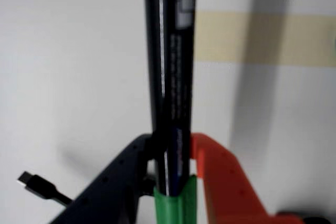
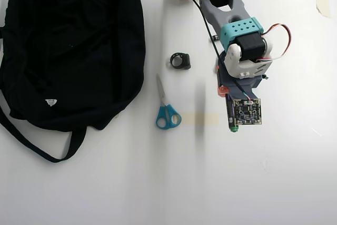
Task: Put the green marker into the black bag
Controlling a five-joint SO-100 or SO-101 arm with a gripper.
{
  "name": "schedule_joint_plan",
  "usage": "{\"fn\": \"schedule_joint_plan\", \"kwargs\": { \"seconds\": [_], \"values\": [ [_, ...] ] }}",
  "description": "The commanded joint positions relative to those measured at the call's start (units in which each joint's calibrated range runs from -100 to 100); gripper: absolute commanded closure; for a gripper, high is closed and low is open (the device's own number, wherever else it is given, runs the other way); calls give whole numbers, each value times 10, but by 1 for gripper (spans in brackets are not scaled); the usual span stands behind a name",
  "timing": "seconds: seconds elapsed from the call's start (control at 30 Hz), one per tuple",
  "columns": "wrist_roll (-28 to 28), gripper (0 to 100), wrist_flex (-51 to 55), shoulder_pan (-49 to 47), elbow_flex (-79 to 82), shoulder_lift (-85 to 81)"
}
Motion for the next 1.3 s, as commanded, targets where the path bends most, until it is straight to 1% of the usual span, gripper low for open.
{"fn": "schedule_joint_plan", "kwargs": {
  "seconds": [0.0,0.27,0.47,0.8,0.97,1.03,1.27],
  "values": [
    [1,98,7,-4,-16,-65],
    [1,98,7,-14,100,-151],
    [-1,98,8,-6,242,-251],
    [-10,98,5,15,364,-377],
    [-2,98,3,30,430,-435],
    [11,98,3,39,454,-460],
    [29,98,2,66,509,-520]
  ]
}}
